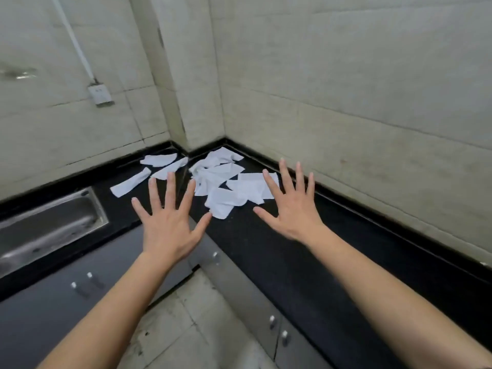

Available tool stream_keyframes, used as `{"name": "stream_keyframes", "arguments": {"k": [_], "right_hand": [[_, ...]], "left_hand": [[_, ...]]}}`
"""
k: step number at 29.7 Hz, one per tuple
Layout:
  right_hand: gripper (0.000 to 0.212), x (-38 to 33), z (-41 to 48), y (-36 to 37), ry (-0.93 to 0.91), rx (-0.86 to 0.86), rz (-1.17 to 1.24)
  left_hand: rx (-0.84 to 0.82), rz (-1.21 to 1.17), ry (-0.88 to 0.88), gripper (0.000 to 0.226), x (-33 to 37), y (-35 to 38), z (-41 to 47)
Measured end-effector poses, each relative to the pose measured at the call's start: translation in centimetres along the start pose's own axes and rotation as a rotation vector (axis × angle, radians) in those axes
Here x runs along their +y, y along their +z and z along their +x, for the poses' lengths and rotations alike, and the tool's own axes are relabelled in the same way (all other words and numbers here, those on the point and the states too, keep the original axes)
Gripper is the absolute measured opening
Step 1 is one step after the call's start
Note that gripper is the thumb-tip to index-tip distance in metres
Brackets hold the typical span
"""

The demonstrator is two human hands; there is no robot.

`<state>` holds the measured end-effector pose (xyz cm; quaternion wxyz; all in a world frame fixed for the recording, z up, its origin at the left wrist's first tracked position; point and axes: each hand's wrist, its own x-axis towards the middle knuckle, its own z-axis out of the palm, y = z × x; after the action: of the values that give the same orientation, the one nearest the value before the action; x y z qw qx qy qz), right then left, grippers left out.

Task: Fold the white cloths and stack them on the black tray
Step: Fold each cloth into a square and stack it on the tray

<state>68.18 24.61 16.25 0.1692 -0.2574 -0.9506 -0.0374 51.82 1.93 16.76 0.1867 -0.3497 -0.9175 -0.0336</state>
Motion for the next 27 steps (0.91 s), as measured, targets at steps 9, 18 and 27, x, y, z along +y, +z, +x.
{"name": "stream_keyframes", "arguments": {"k": [9,18,27], "right_hand": [[0.087,-16.0,8.6,6.1,-0.242,-0.056,0.062],[0.087,-21.3,21.4,14.9,-0.274,-0.111,0.085],[0.087,-27.0,40.2,25.3,-0.365,-0.272,0.085]], "left_hand": [[-0.05,-0.012,-0.182,0.08,-15.7,5.2,1.2],[-0.154,0.003,-0.204,0.077,-23.2,13.2,10.1],[-0.448,0.051,-0.288,0.072,-32.4,22.1,23.1]]}}
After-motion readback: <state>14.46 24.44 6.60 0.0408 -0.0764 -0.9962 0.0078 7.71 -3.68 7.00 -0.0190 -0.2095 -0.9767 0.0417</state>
